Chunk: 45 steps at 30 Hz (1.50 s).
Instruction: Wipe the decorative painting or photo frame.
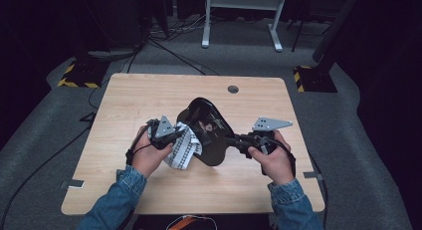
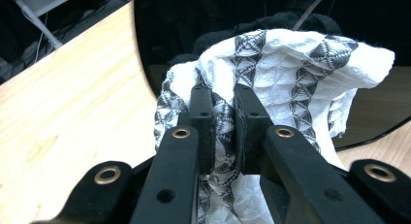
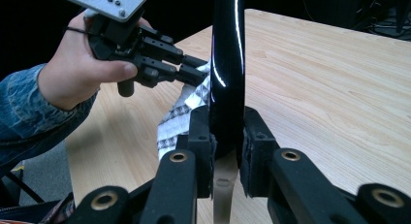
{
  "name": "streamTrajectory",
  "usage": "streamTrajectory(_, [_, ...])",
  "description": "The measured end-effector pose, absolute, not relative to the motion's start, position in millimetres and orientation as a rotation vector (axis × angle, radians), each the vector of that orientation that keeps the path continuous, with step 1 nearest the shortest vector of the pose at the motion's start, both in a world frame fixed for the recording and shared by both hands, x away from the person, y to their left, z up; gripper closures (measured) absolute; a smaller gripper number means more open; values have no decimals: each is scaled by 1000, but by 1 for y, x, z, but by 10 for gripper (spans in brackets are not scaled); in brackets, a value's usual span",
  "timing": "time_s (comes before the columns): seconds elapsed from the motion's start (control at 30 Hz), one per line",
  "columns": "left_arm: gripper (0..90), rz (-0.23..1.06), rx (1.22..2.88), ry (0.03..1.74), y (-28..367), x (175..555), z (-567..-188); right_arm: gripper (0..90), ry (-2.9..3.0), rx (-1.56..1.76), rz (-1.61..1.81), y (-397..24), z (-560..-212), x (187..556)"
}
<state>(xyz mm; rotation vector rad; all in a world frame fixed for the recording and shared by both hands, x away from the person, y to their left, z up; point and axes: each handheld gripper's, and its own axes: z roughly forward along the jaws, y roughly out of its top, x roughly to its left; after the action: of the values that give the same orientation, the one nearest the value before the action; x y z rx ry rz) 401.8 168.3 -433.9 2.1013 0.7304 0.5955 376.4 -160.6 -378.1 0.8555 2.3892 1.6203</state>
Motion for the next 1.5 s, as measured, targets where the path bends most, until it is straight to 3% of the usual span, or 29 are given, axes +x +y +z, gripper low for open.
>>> streamTrajectory(0.4, [809,550,2140,615,133,380,-431,782,2397,845,1629,-162,-379,378])
streamTrajectory(1.03, [809,551,2128,752,172,401,-445,779,2421,818,1639,-168,-379,378])
streamTrajectory(1.5, [809,511,2191,582,127,376,-440,779,2414,822,1643,-168,-380,377])
